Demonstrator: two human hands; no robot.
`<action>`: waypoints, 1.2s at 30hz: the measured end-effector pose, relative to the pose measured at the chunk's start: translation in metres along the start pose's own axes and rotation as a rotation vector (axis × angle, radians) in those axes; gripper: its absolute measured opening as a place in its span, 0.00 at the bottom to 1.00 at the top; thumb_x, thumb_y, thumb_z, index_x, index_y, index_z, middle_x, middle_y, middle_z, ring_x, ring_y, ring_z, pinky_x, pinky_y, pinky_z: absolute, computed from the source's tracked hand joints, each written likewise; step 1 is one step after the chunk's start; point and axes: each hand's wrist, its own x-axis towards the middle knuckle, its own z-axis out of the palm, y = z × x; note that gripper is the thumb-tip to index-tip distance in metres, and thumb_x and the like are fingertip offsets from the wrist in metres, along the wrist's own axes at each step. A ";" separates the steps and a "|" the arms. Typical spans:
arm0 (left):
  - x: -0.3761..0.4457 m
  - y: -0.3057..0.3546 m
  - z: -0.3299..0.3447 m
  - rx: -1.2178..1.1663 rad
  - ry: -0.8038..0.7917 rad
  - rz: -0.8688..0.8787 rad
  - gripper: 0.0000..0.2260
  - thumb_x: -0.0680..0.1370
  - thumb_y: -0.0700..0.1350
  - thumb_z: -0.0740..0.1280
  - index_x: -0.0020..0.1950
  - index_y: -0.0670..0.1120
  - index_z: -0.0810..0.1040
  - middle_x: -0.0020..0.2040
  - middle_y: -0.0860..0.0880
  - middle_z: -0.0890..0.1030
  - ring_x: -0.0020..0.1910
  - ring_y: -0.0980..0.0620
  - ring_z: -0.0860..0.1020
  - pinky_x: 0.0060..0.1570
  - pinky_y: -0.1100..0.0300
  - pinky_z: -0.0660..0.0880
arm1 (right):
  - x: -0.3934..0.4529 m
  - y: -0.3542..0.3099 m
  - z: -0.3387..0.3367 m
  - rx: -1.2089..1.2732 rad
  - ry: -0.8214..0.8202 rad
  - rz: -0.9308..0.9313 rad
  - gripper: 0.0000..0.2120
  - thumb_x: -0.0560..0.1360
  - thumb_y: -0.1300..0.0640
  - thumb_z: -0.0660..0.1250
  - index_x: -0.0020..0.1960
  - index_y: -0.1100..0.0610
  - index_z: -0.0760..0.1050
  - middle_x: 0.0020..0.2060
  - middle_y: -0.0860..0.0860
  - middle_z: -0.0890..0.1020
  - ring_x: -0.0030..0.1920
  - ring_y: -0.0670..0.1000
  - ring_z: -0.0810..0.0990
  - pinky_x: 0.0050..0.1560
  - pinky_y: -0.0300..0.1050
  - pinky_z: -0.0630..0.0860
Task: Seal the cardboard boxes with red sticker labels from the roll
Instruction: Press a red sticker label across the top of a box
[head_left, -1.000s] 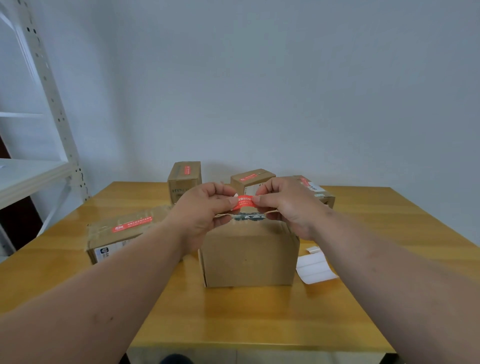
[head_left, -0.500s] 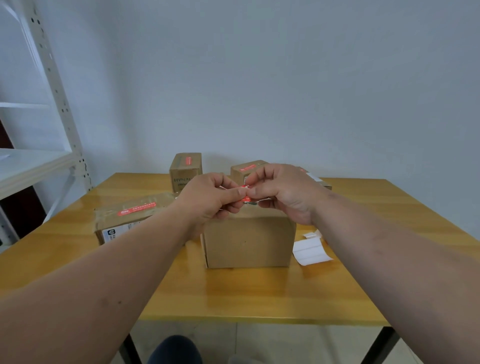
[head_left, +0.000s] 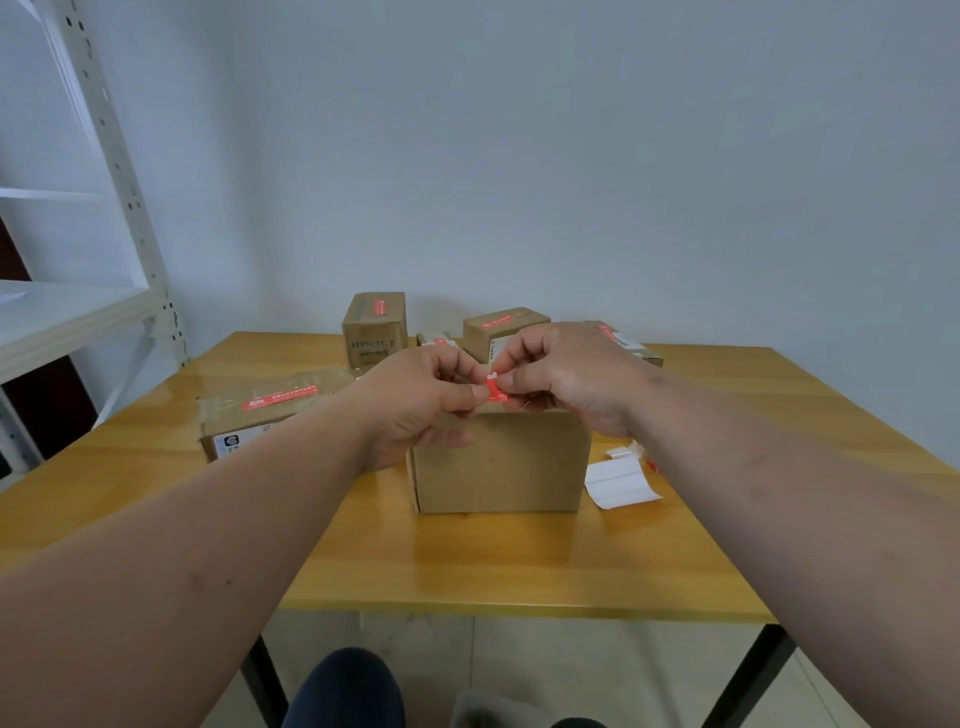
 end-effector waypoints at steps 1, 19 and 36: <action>0.000 -0.001 0.000 0.012 0.003 0.006 0.04 0.76 0.36 0.70 0.47 0.43 0.79 0.37 0.48 0.78 0.39 0.54 0.78 0.42 0.53 0.82 | -0.001 0.000 0.000 0.003 -0.019 0.010 0.05 0.73 0.69 0.70 0.49 0.65 0.79 0.36 0.55 0.82 0.36 0.50 0.81 0.44 0.45 0.79; -0.006 -0.009 0.009 0.308 -0.158 -0.001 0.10 0.70 0.39 0.77 0.40 0.44 0.75 0.28 0.52 0.76 0.29 0.58 0.76 0.37 0.58 0.79 | -0.022 0.006 0.004 0.130 -0.221 0.197 0.06 0.73 0.73 0.67 0.44 0.64 0.76 0.35 0.59 0.83 0.38 0.53 0.85 0.40 0.43 0.83; -0.022 -0.035 0.012 0.573 -0.237 -0.182 0.07 0.78 0.46 0.70 0.43 0.44 0.75 0.38 0.46 0.79 0.35 0.52 0.76 0.38 0.58 0.80 | -0.039 0.034 0.035 -0.700 -0.438 0.263 0.08 0.74 0.68 0.67 0.44 0.57 0.80 0.41 0.52 0.81 0.41 0.48 0.77 0.43 0.42 0.77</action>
